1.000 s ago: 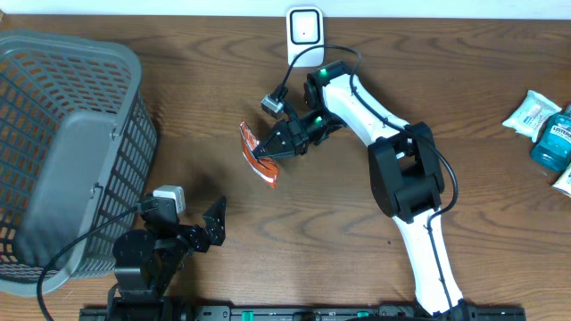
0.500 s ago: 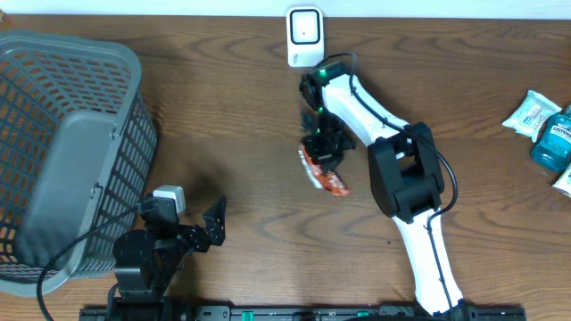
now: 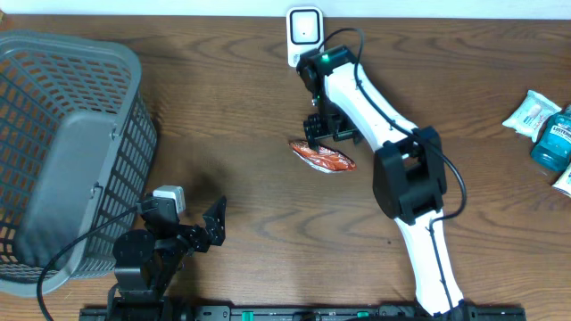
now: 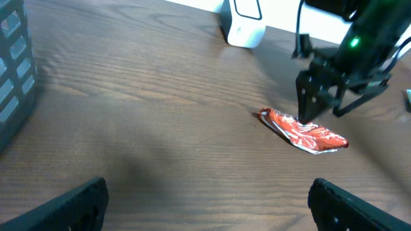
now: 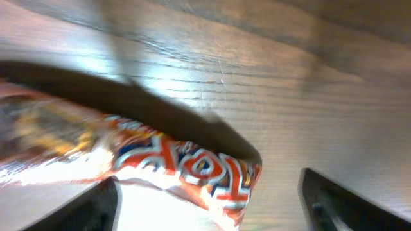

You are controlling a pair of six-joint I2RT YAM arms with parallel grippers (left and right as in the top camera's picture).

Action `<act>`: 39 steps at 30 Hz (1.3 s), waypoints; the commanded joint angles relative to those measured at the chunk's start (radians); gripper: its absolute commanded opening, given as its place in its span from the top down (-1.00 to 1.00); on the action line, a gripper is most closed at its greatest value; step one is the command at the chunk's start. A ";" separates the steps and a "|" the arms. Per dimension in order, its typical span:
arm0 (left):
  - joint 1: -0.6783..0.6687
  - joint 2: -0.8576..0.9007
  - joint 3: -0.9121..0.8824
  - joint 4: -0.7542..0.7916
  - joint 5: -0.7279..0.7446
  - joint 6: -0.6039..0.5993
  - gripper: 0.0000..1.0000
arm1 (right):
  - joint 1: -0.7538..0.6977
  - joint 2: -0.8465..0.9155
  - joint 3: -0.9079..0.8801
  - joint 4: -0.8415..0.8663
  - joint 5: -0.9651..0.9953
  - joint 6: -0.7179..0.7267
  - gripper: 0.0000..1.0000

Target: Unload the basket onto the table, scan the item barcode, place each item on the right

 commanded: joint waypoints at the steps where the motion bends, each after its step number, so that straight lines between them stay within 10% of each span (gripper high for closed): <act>1: -0.002 -0.003 0.003 0.001 0.009 0.009 -0.99 | 0.011 -0.106 0.036 0.005 -0.028 0.006 -0.92; 10: -0.002 -0.003 0.003 0.001 0.009 0.009 -0.99 | 0.129 -0.109 -0.050 0.071 -0.016 -0.363 -0.97; 28: -0.002 -0.003 0.003 0.001 0.009 0.009 -0.99 | 0.173 -0.108 -0.469 0.476 0.314 -0.418 -0.78; 39: -0.002 -0.003 0.003 0.001 0.009 0.009 -0.99 | 0.111 -0.108 -0.657 0.584 0.205 -0.481 -0.15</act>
